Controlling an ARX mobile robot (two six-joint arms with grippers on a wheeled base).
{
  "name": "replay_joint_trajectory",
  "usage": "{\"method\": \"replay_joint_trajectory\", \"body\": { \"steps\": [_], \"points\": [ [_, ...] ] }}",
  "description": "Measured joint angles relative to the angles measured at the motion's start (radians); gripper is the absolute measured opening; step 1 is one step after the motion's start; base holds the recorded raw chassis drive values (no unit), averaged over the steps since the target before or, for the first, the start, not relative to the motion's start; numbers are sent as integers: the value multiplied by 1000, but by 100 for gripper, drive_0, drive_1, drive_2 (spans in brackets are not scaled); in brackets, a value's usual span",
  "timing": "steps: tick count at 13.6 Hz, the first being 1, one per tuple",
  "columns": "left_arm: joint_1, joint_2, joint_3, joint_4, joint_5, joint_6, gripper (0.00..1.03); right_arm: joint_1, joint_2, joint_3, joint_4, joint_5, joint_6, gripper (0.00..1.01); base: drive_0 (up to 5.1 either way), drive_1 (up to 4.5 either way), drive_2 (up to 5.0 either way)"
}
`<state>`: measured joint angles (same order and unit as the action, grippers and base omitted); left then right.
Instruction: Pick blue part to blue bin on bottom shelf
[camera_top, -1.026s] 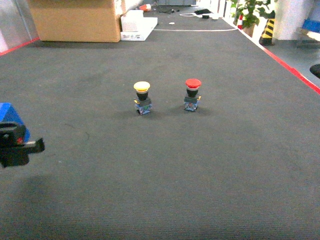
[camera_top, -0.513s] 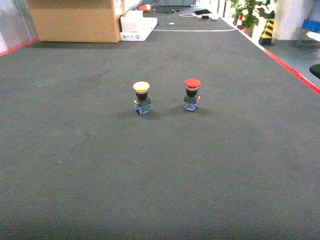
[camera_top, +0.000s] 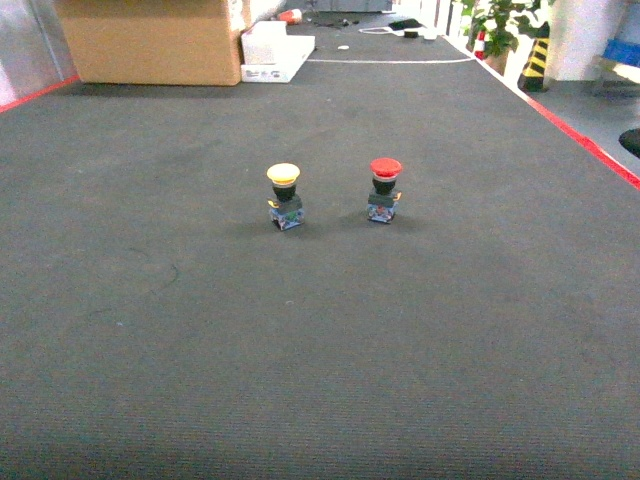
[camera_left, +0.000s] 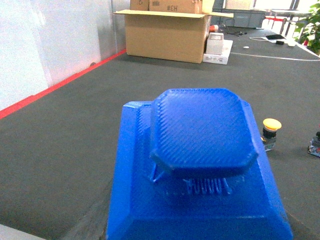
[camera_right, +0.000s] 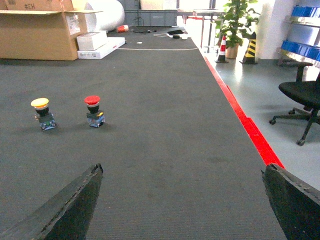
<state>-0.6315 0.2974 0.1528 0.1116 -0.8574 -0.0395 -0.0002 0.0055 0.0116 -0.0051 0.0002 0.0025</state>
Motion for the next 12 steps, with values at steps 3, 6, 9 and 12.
{"method": "replay_joint_trajectory", "body": {
  "steps": [3,6,9,12],
  "points": [
    [0,0,0,0,0,-6,43,0,0,0,0,0,0,98,0,0,0],
    [0,2,0,-1,0,-6,43,0,0,0,1,0,0,98,0,0,0],
    [0,-5,0,2,-2,-6,43,0,0,0,3,0,0,98,0,0,0],
    [0,-5,0,1,-4,-6,43,0,0,0,0,0,0,98,0,0,0]
  ]
}}
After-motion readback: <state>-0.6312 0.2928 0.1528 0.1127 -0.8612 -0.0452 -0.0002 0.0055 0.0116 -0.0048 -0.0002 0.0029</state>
